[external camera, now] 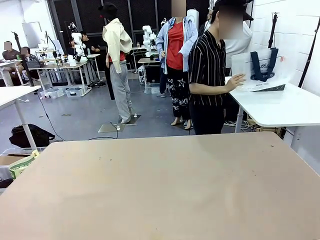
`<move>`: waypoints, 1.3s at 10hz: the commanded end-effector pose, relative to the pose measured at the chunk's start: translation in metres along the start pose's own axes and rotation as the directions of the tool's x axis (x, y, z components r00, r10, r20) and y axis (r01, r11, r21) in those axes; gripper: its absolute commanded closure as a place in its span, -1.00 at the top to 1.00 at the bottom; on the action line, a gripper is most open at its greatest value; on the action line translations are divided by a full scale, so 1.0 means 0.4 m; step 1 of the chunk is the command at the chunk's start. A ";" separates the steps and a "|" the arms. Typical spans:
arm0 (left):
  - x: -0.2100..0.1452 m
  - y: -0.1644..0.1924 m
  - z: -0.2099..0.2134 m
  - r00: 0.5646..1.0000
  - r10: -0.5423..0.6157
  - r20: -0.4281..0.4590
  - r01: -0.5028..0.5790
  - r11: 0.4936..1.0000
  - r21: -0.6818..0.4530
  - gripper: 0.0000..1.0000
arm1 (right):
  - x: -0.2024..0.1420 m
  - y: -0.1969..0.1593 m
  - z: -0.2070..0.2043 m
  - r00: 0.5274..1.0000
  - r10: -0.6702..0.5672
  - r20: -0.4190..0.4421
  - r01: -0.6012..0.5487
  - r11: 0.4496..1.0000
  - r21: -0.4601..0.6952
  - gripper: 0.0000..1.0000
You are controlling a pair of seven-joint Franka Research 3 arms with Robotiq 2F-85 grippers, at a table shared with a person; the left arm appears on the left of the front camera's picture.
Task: Transfer purchased items from the store into the shopping bag.
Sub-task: Open the Reusable shopping bag in the center of the table.
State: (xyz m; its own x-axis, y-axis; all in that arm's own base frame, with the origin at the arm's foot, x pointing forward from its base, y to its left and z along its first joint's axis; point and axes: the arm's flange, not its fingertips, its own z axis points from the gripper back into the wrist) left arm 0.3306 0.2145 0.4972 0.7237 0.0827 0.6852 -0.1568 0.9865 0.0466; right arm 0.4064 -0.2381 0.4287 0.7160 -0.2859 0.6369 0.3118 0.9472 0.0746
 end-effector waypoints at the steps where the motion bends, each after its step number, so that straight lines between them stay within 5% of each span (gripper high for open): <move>1: -0.004 0.004 -0.002 1.000 0.006 -0.002 -0.006 1.000 -0.002 1.00 | -0.004 0.011 0.011 1.000 -0.015 -0.003 0.015 1.000 -0.007 1.00; 13: -0.004 0.004 -0.002 1.000 0.006 -0.002 -0.006 1.000 -0.002 1.00 | -0.004 0.011 0.011 1.000 -0.015 -0.003 0.015 1.000 -0.007 1.00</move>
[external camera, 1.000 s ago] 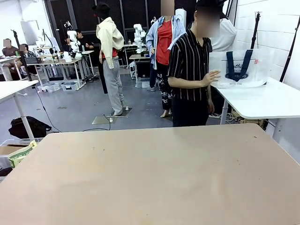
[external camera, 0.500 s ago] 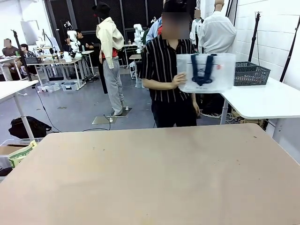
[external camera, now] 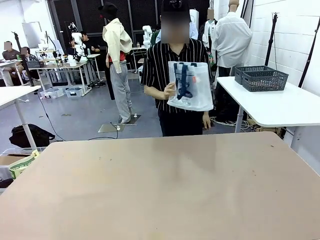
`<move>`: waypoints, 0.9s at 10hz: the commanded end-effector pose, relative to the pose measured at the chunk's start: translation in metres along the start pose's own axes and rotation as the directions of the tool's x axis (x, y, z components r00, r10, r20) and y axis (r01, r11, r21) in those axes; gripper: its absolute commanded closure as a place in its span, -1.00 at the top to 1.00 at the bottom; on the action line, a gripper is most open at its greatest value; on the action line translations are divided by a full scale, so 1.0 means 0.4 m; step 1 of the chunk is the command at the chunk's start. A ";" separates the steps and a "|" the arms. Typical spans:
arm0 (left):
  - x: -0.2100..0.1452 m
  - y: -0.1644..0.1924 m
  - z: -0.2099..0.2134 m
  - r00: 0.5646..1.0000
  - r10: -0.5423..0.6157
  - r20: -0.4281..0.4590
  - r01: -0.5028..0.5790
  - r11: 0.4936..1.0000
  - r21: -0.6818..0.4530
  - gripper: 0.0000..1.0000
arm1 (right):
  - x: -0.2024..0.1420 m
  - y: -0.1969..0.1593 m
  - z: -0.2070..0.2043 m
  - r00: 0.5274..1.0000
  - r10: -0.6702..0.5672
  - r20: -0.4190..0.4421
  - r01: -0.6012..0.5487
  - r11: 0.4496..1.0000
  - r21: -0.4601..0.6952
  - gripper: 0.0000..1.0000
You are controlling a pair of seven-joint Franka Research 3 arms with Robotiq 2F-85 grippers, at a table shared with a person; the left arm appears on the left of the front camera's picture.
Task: Transfer purchased items from the store into the shopping bag.
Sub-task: Open the Reusable shopping bag in the center of the table.
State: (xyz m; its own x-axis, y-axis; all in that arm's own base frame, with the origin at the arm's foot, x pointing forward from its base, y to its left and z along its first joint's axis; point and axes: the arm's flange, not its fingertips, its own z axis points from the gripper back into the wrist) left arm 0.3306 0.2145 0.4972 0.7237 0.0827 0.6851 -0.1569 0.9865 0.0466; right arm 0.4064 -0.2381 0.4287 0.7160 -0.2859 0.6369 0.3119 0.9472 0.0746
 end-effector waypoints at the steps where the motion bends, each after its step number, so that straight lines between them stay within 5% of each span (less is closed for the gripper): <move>1: -0.004 0.004 -0.002 1.000 0.006 -0.002 -0.006 1.000 -0.002 1.00 | -0.004 0.011 0.011 1.000 -0.015 -0.003 0.015 1.000 -0.007 1.00; 9: -0.004 0.004 -0.002 1.000 0.006 -0.002 -0.006 1.000 -0.002 1.00 | -0.004 0.011 0.011 1.000 -0.015 -0.003 0.015 1.000 -0.007 1.00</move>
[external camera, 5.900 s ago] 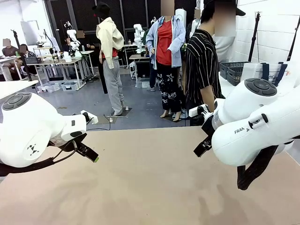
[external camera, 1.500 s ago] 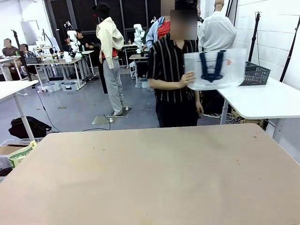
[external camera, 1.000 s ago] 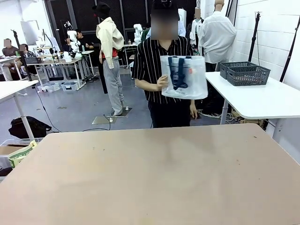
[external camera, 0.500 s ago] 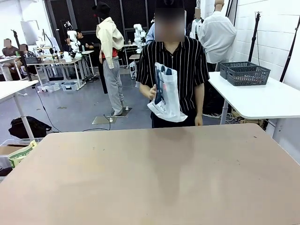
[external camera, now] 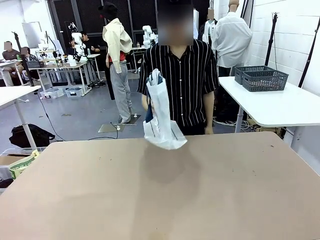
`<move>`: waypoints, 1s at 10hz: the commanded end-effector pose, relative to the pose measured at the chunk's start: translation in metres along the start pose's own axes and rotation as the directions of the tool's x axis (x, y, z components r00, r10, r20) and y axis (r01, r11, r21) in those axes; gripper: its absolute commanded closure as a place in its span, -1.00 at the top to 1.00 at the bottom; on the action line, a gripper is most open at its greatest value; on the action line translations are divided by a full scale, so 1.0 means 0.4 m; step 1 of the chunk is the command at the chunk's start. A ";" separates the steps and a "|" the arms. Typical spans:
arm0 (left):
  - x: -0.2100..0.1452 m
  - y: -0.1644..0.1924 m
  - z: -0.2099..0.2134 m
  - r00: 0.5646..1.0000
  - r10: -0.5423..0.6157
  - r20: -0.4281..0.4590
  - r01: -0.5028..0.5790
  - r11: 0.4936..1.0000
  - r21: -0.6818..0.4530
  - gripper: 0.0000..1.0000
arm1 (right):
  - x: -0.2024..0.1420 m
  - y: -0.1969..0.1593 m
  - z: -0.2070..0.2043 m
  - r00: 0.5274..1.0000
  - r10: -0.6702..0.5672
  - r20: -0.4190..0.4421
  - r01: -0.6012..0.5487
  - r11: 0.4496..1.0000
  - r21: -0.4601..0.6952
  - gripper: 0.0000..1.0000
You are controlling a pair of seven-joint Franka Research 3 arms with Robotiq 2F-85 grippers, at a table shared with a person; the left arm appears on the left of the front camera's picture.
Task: Transfer purchased items from the store into the shopping bag.
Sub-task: Open the Reusable shopping bag in the center of the table.
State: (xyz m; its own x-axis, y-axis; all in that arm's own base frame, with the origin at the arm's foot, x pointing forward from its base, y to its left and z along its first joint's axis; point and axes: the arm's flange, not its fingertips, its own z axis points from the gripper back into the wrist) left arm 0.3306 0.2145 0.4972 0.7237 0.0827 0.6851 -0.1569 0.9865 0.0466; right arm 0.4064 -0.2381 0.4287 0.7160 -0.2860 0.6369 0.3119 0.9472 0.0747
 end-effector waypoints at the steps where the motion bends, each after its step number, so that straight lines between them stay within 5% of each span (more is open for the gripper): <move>1: -0.004 0.004 -0.002 1.000 0.006 -0.002 -0.006 1.000 -0.002 1.00 | -0.004 0.011 0.011 1.000 -0.015 -0.003 0.015 1.000 -0.007 1.00; 10: -0.004 0.004 -0.002 1.000 0.006 -0.002 -0.006 1.000 -0.002 1.00 | -0.004 0.011 0.011 1.000 -0.015 -0.003 0.015 1.000 -0.007 1.00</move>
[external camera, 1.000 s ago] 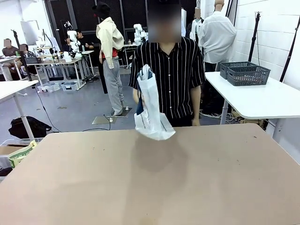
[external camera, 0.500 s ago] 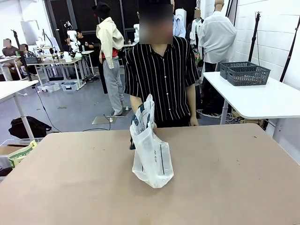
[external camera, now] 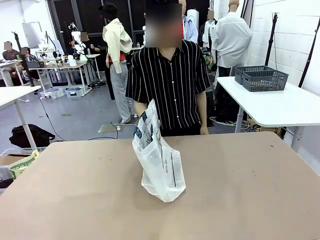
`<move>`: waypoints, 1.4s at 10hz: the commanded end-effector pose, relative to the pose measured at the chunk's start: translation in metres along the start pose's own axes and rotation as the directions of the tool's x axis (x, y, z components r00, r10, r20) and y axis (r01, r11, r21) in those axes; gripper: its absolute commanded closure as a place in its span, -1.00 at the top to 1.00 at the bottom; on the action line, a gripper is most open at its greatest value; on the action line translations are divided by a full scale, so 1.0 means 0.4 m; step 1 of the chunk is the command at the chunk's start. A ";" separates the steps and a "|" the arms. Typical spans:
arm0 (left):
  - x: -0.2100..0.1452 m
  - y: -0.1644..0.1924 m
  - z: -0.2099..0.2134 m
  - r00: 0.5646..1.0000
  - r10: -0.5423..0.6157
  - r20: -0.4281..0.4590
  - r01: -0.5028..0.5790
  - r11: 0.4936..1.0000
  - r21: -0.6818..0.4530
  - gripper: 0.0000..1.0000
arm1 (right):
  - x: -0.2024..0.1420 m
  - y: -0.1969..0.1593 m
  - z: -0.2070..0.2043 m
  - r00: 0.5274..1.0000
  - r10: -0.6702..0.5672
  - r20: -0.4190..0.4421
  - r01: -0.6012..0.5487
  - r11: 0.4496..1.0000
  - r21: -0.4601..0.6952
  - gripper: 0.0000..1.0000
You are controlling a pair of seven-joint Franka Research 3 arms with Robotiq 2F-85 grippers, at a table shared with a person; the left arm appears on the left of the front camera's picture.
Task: Transfer purchased items from the store into the shopping bag.
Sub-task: Open the Reusable shopping bag in the center of the table.
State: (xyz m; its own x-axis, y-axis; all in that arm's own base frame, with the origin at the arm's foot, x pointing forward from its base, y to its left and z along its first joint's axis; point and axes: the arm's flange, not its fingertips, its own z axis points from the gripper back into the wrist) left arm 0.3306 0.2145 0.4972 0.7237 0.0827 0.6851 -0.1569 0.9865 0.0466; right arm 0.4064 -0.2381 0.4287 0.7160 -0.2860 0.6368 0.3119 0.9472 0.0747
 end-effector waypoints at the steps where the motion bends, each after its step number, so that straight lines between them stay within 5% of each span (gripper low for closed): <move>1: -0.004 0.004 -0.002 1.000 0.006 -0.002 -0.006 1.000 -0.002 1.00 | -0.004 0.011 0.011 1.000 -0.015 -0.003 0.015 1.000 -0.007 1.00; 7: 0.000 0.000 0.000 1.000 0.000 0.000 0.000 1.000 0.000 1.00 | 0.000 0.000 0.000 1.000 0.000 0.000 0.000 1.000 0.000 1.00; 10: 0.209 -0.259 0.050 0.957 -0.220 0.190 0.262 0.935 -0.238 1.00 | 0.069 0.233 0.239 0.985 0.162 0.061 -0.173 0.949 0.263 1.00; 13: 0.269 -0.496 0.036 0.950 -0.265 0.166 0.313 0.806 -0.503 1.00 | 0.004 0.430 0.397 0.942 0.333 0.049 -0.317 0.827 0.465 1.00; 14: 0.256 -0.522 0.042 0.940 -0.316 0.128 0.337 0.801 -0.495 1.00 | -0.017 0.454 0.404 0.920 0.387 0.061 -0.368 0.802 0.470 1.00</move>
State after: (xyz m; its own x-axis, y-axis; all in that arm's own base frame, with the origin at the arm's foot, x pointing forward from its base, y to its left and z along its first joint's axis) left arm 0.4162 -0.0150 0.5758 0.6084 -0.2224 0.7619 0.4140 0.9079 -0.0656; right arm 0.3562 -0.0351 0.5802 0.7322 0.0798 0.6763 -0.2705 0.9455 0.1813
